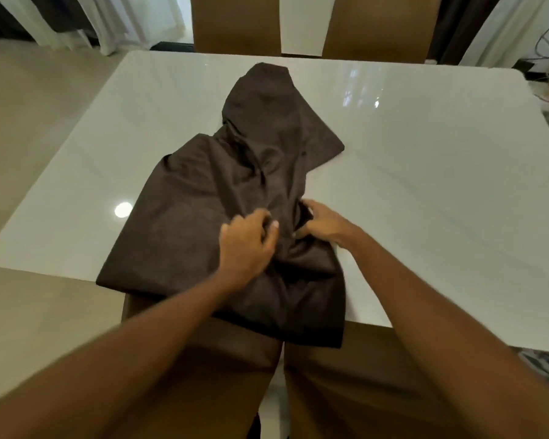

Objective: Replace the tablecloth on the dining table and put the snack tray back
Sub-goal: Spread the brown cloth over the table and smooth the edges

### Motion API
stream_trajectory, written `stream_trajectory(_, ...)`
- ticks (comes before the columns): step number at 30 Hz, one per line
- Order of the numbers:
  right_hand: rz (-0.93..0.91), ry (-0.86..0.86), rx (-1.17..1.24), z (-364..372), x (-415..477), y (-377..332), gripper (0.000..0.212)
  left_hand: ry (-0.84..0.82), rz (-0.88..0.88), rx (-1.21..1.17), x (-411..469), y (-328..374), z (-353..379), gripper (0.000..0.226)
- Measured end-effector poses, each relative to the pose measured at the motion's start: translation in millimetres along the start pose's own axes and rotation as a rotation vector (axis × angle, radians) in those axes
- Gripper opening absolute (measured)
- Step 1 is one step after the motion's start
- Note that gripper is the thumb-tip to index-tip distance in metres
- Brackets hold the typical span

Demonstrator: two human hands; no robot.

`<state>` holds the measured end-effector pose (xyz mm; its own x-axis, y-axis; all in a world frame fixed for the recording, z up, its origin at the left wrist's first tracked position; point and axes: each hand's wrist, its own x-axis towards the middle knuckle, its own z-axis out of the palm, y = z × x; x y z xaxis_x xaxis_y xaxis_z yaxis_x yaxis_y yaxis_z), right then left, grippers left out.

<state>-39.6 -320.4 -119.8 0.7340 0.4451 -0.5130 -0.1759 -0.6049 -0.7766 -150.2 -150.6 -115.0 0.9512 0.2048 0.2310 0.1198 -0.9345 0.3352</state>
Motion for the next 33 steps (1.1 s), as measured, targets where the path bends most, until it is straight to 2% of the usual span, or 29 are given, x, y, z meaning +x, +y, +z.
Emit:
stream_trajectory(2, 0.088, -0.216, -0.016, -1, -20, 10, 0.085, 0.016, 0.044, -0.035, 36, -12, -7, 0.025)
stream_trajectory(4, 0.196, -0.288, 0.021, -7, -31, 20, 0.062, 0.009, 0.110, -0.017, 71, -23, -12, 0.025)
stream_trajectory(5, 0.207, -0.214, 0.092, -9, -32, 19, 0.049, -0.007, 0.144, -0.003, 86, -28, -14, 0.026)
stream_trajectory(6, 0.210, -0.054, 0.226, -12, -26, 18, 0.043, -0.039, 0.166, 0.014, 102, -33, -12, 0.027)
stream_trajectory(8, 0.257, 0.270, 0.593, -18, -7, 13, 0.040, -0.092, 0.167, 0.045, 128, -41, -8, 0.031)
stream_trajectory(10, 0.267, 0.475, 0.830, -22, 20, 3, 0.036, -0.139, 0.087, 0.052, 156, -45, 2, 0.037)
stream_trajectory(13, 0.262, 0.791, 0.729, -19, 55, -7, 0.050, -0.251, -0.202, 0.004, 188, -57, 19, 0.058)
stream_trajectory(15, 0.260, 0.910, 0.561, -22, 67, -17, 0.056, -0.280, -0.413, -0.162, 209, -70, 31, 0.078)
stream_trajectory(17, 0.244, 0.856, 0.356, -30, 82, -23, 0.056, -0.268, -0.511, -0.369, 229, -80, 38, 0.093)
stream_trajectory(19, 0.237, 0.807, 0.078, -39, 94, -28, 0.049, -0.273, -0.565, -0.628, 245, -89, 40, 0.093)
stream_trajectory(21, 0.175, 0.870, -0.160, -47, 106, -36, 0.049, -0.326, -0.577, -0.750, 265, -98, 41, 0.079)
stream_trajectory(23, 0.046, 0.930, -0.270, -54, 113, -47, 0.064, -0.359, -0.576, -0.807, 276, -108, 45, 0.062)
stream_trajectory(25, -0.012, 0.887, -0.267, -60, 129, -64, 0.078, -0.376, -0.591, -0.933, 287, -111, 46, 0.053)
stream_trajectory(28, 0.080, 0.653, -0.242, -60, 163, -90, 0.080, -0.400, -0.620, -1.113, 292, -103, 42, 0.052)
stream_trajectory(31, 0.158, 0.528, -0.010, -55, 194, -106, 0.098, -0.403, -0.658, -1.207, 290, -105, 49, 0.054)
stream_trajectory(33, 0.189, 0.485, 0.188, -58, 207, -112, 0.097, -0.430, -0.655, -1.207, 287, -111, 54, 0.057)
